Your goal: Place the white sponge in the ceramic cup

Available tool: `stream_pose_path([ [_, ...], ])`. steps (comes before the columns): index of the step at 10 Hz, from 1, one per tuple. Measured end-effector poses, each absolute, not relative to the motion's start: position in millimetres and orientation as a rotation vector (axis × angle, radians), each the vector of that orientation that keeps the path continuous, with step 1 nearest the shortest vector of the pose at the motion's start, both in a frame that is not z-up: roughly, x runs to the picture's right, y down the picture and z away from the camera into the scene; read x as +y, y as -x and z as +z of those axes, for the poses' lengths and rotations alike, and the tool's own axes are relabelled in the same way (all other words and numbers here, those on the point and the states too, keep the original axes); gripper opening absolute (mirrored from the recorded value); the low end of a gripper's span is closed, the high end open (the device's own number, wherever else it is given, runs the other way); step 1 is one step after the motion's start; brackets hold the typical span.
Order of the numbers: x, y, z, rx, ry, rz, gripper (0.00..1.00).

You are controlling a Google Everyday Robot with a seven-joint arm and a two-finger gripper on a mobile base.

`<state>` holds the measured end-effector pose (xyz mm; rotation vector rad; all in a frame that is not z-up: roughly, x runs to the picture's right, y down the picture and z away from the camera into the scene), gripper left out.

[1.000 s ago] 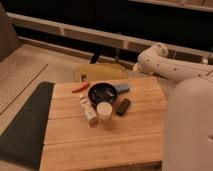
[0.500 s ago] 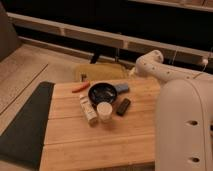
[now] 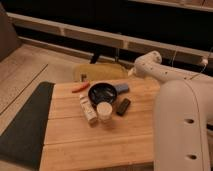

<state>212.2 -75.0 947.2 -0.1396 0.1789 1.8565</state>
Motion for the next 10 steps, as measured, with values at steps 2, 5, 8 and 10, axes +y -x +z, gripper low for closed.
stream_pose_path([
  [2, -52, -205, 957, 0.236, 0.19, 1.892, 0.65],
  [5, -15, -175, 978, 0.325, 0.28, 1.854, 0.65],
  [8, -19, -166, 997, 0.348, 0.279, 1.81, 0.65],
  [10, -22, -164, 1014, 0.368, 0.267, 1.779, 0.65],
])
